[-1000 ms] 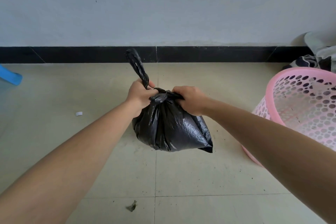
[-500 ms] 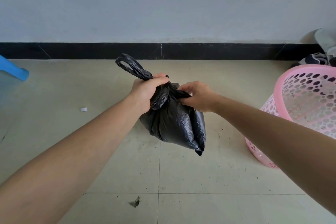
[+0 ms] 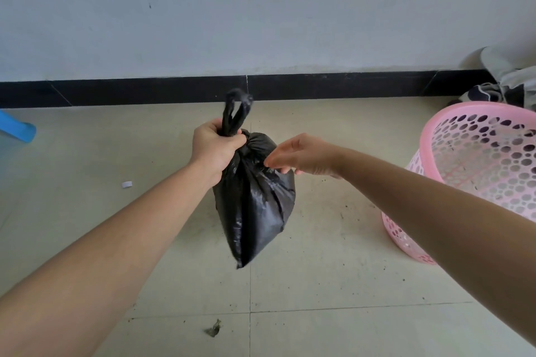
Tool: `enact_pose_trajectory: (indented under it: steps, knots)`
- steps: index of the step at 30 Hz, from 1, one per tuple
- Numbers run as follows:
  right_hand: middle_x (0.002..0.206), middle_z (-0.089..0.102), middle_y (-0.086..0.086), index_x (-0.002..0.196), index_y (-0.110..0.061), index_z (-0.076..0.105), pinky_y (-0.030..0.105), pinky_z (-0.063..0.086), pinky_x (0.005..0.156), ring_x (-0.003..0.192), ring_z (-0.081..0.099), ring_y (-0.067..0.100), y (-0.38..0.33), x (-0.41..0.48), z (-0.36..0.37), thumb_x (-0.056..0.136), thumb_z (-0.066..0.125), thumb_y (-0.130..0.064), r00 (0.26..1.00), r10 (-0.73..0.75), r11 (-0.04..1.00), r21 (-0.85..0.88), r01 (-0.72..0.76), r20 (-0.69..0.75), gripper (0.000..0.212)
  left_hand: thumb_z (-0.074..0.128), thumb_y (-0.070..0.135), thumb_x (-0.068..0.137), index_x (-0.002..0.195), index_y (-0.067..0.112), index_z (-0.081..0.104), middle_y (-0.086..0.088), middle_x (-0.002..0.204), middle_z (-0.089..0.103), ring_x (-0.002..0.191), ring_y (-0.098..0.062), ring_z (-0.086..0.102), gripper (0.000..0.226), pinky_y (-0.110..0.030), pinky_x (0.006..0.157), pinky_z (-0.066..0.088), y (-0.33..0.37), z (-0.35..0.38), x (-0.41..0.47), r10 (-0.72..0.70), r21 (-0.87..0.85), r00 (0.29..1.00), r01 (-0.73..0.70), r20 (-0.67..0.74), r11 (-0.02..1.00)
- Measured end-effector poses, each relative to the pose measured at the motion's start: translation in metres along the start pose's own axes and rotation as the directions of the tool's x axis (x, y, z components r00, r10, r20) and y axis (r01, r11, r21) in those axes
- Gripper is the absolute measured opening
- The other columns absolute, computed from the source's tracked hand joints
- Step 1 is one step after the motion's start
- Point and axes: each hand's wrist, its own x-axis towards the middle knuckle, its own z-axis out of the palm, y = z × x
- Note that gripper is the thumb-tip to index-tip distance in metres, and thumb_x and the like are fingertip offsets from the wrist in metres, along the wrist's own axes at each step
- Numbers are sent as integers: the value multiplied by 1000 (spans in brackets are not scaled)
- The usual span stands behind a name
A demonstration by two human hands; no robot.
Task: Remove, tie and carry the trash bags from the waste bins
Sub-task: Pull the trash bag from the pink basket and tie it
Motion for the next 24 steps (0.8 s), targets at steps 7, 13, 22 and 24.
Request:
enact_pose_trajectory:
  steps: [7, 13, 22, 24]
  knots:
    - [140, 55, 4, 145, -20, 46, 42, 44, 109, 124, 55, 19, 6, 7, 11, 96, 63, -26, 992, -2, 998, -66, -6, -124, 52, 70, -14, 77, 90, 9, 71, -4, 88, 72, 90, -22, 69, 26, -36, 87, 58, -3, -3, 2, 6, -93, 998, 0, 69, 996]
    - [125, 66, 2, 129, -18, 61, 36, 48, 104, 109, 61, 14, 12, 9, 14, 96, 63, -27, 981, -5, 998, -70, -9, -193, 34, 80, -7, 74, 89, 14, 71, -17, 103, 72, 105, -36, 70, 27, -49, 98, 54, -9, -14, 6, -111, -140, 980, 135, 163, 981]
    - [104, 72, 6, 117, -18, 67, 36, 58, 86, 95, 71, 21, 2, 20, 23, 93, 66, -37, 978, -1, 974, 223, 49, -208, 30, 76, -3, 81, 93, 12, 72, -6, 91, 74, 92, -25, 72, 19, -34, 83, 59, 3, -12, -12, -31, -101, 955, 63, 295, 993]
    - [99, 73, 5, 109, -20, 69, 36, 58, 85, 92, 70, 21, 1, 21, 23, 94, 65, -36, 960, -25, 986, 151, 70, -280, 23, 72, 9, 89, 102, 6, 73, -8, 97, 76, 92, -23, 73, 13, -32, 82, 60, 8, -12, -14, -57, -165, 955, 109, 292, 980]
